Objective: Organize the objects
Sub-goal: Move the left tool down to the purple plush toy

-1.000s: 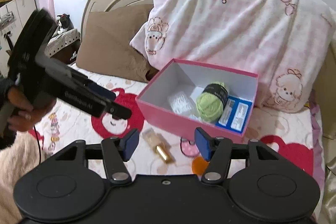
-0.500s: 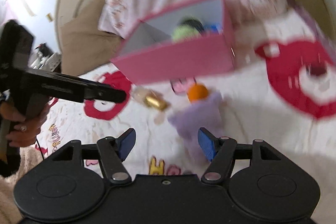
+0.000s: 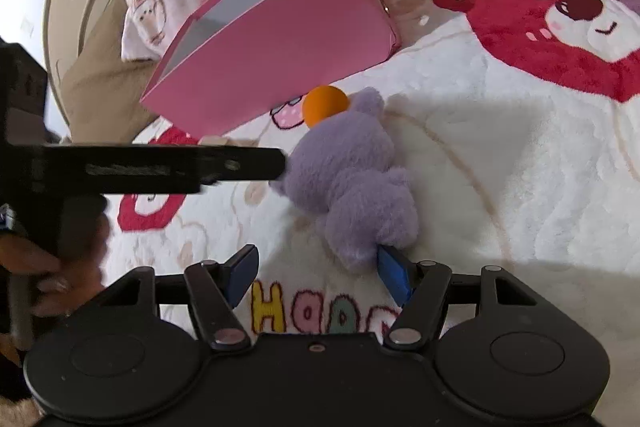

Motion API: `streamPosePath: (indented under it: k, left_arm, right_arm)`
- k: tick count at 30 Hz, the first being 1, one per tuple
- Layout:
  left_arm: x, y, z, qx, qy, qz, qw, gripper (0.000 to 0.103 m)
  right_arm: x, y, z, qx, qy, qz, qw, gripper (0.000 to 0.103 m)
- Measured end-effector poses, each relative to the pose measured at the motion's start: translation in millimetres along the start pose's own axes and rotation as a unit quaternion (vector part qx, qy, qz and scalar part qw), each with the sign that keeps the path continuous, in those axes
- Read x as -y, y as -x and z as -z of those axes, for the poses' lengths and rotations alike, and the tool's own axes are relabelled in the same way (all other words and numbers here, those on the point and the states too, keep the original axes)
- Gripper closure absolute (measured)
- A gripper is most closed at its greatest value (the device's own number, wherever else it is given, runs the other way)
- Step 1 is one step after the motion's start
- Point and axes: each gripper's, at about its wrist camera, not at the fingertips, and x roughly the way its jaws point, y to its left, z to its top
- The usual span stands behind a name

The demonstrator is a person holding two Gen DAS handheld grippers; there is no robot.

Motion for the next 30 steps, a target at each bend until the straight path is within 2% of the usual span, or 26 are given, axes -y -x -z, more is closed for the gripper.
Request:
streamPosePath:
  k: [8,13,16,20,22,25,28,30]
  left_arm:
    - [-1,-20,-7,0.000,0.027,0.048,0.9985,0.039]
    - [-1,-25,-5,-0.014,0.056,0.082,0.9949,0.058]
    - [1,-21,-1,-0.020,0.070,0.082,0.9940,0.061]
    - [-3,-10,6,-0.022,0.112,0.104,0.9880,0.063]
    - [-4,-4,9,-0.019,0.120,0.100,0.9876,0.063]
    - [-3,-7,9,-0.030,0.117,0.074,0.9900,0.061]
    - [-3,-17,10,-0.032,0.116,0.059,0.9910,0.059]
    - [-4,-22,12,-0.031,0.118,0.056,0.9909,0.058]
  right_arm:
    - [-2,-5,0,0.010,0.014,0.026,1.000,0.033]
    - [2,-6,-1,0.020,0.009,0.036,0.999,0.033]
    - [4,-3,-2,0.028,0.006,0.042,0.999,0.032]
    - [2,4,-3,0.046,0.022,0.054,0.997,0.033]
    - [-1,8,-3,0.061,0.044,0.059,0.995,0.038]
    - [-1,3,-6,0.048,0.053,0.064,0.995,0.047]
    - [1,-5,-6,0.038,0.058,0.091,0.993,0.050]
    - [3,-9,-6,0.033,0.051,0.093,0.994,0.050]
